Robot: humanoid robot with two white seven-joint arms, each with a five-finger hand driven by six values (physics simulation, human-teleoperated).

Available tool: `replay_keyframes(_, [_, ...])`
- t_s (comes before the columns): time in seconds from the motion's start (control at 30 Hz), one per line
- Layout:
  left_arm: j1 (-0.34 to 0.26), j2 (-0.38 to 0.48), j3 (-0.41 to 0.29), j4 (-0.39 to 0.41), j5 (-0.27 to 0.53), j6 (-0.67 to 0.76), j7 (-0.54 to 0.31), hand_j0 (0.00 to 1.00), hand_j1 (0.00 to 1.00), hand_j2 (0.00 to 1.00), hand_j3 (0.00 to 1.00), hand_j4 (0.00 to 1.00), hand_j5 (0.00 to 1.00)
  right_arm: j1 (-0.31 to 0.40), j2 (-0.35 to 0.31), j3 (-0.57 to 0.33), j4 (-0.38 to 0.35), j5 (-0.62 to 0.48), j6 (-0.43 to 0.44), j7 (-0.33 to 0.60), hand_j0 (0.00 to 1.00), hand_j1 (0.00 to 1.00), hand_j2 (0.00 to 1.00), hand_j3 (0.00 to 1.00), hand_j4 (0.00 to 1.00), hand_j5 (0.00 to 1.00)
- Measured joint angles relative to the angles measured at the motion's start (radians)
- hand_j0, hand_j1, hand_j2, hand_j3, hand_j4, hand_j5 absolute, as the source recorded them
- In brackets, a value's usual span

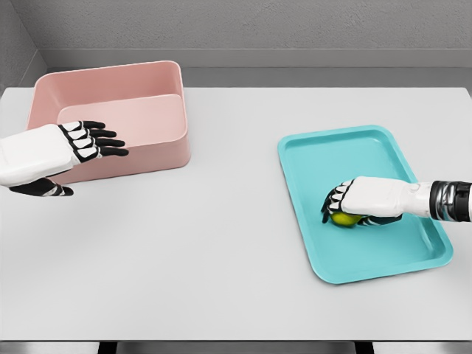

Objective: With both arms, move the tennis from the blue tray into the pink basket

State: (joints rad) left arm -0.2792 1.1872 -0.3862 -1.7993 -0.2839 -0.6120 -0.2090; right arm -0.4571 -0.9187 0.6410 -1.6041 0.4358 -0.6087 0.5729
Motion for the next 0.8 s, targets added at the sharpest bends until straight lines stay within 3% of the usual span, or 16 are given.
replay_keyframes(0.8, [-0.001, -0.004, -0.001, 0.000, 0.003, 0.000, 0.000, 1.00, 1.00, 1.00, 1.00, 1.00, 1.00, -0.046, -0.003, -0.016, -0.019, -0.018, -0.005, 0.001, 0.46, 0.46, 0.46, 0.46, 0.46, 0.46])
